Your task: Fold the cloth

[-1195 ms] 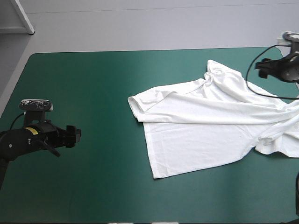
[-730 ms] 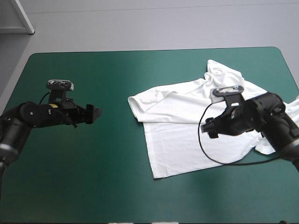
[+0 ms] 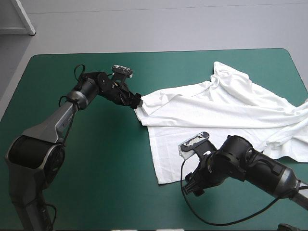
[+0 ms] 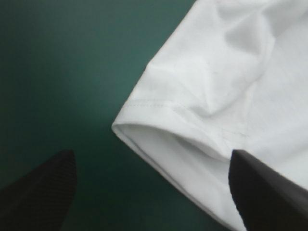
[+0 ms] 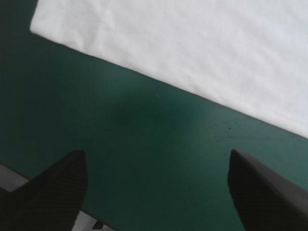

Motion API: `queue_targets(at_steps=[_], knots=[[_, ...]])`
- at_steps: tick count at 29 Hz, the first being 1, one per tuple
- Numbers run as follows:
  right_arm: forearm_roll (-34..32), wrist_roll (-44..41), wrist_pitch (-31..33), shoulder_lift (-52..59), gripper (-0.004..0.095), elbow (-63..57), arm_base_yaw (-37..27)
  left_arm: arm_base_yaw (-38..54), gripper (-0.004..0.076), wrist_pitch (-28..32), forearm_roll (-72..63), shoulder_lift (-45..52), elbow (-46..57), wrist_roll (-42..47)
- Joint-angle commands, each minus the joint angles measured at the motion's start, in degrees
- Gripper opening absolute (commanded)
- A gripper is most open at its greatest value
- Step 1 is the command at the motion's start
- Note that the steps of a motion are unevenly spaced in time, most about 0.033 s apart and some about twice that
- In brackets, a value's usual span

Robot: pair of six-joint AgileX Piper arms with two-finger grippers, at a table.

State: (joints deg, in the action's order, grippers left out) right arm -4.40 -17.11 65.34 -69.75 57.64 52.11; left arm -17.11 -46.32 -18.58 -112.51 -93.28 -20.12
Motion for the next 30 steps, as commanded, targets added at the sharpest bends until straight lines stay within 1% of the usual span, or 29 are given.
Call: queue_targets(at_steps=[1,3,6,8,12,14,18,20,21,23,25,26,30], knots=[[-2.29,-2.15,-1.01,1.63,0.0741,1.09,3.75,-0.97,0.0618,2.41,-2.39,-0.76,-3.94,0.65],[-3.64,-3.7,-1.01,1.63,0.0741,1.09,5.74,-1.06,0.0618,3.59,-2.82,-2.8,-4.21,0.74],[-3.88,-4.01,-1.01,1.63,0.0741,1.09,6.64,-1.06,0.0611,4.2,-3.37,-3.95,-4.21,0.74],[-4.15,-4.01,-1.01,1.63,0.0741,1.09,6.97,-1.06,0.0579,4.44,-5.5,-4.38,-4.21,0.74],[-4.57,-3.51,-2.21,1.63,0.0741,1.09,6.97,-1.71,0.0476,4.58,-7.68,-4.5,-4.21,0.6],[-4.57,-2.73,-3.51,1.37,0.074,1.09,6.97,-2.28,0.041,4.46,-7.39,-4.94,-4.21,0.6],[-4.47,-0.83,-5.29,-1.14,0.0737,1.09,6.97,-3.48,0.0249,4.35,-7.19,-6.82,-4.21,0.71],[-4.47,0.05,-6.26,-3.07,0.0737,1.09,6.97,-3.83,0.0186,4.22,-7.19,-7.84,-4.21,0.59],[-4.47,0.65,-7.37,-4.26,0.0737,1.09,6.97,-3.97,0.0145,4.11,-7.19,-8.54,-4.21,0.5],[-4.35,1.35,-9.53,-6.41,0.0737,1.09,6.97,-3.97,0.0088,3.99,-6.95,-8.86,-4.21,0.24],[-4.24,1.46,-12.75,-8.79,0.0737,1.09,6.97,-3.97,0.0012,3.9,-6.85,-8.85,-4.21,-1.74],[-4.24,1.47,-14.29,-10.0,0.0737,1.09,6.97,-3.97,-0.0008,3.9,-6.49,-8.85,-4.21,-2.4],[-3.61,1.62,-19.42,-14.17,0.0737,1.09,7.03,-3.97,-0.001,3.76,-4.86,-8.85,-4.21,-2.45]])
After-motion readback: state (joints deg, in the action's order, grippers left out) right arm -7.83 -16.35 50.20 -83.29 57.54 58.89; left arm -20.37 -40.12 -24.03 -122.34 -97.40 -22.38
